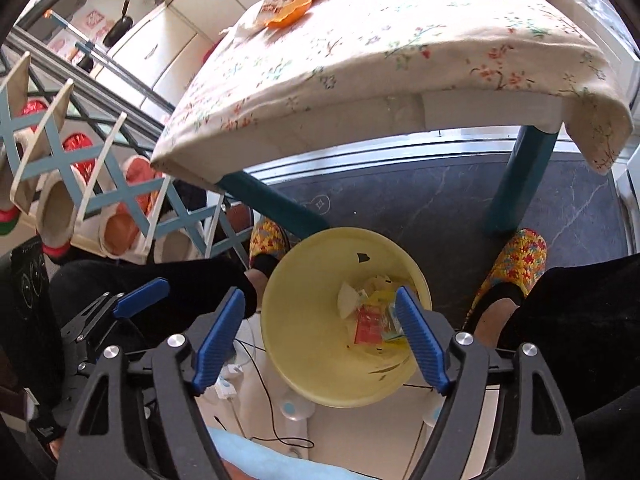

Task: Collect trash
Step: 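Raise both open grippers from the basin back toward the table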

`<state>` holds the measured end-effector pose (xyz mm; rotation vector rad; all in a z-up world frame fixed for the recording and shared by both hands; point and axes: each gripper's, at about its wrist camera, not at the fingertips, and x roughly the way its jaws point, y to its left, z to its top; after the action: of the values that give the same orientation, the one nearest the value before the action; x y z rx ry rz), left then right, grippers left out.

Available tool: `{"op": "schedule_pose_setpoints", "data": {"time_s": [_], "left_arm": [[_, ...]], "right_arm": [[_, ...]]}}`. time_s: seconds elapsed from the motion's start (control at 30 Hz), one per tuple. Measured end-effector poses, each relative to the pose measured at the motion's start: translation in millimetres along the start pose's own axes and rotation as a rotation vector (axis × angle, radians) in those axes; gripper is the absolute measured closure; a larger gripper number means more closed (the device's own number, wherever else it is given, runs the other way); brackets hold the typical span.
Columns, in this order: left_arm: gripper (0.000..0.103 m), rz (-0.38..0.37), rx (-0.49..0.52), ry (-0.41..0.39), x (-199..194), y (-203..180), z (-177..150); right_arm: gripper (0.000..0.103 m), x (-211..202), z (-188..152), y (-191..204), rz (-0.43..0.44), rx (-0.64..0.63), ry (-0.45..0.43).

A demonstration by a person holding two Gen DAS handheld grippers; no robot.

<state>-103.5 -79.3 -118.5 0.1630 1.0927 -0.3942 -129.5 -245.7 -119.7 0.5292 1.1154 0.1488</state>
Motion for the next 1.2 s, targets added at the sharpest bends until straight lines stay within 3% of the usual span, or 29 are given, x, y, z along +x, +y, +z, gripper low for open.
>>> {"op": "schedule_pose_setpoints", "data": {"time_s": [0.1,0.37,0.6,1.03,1.2], "left_arm": [[0.008,0.064,-0.009,-0.059,-9,3,3],[0.008,0.072,-0.046,-0.073,-16,16,10],[0.008,0.099,-0.093,-0.175,-33,25,14],[0.008,0.14,-0.181,-0.245,-44,46,30],[0.008,0.157,-0.163,-0.325,-60,53,58]], "right_arm": [[0.027,-5,0,-3,0.002,0.018,-0.024],[0.026,-17,2,-3,-0.035,0.014,-0.107],[0.024,-31,7,4,-0.093,-0.023,-0.221],[0.023,-29,15,10,-0.126,-0.051,-0.262],[0.023,-24,20,16,-0.15,-0.085,-0.27]]}}
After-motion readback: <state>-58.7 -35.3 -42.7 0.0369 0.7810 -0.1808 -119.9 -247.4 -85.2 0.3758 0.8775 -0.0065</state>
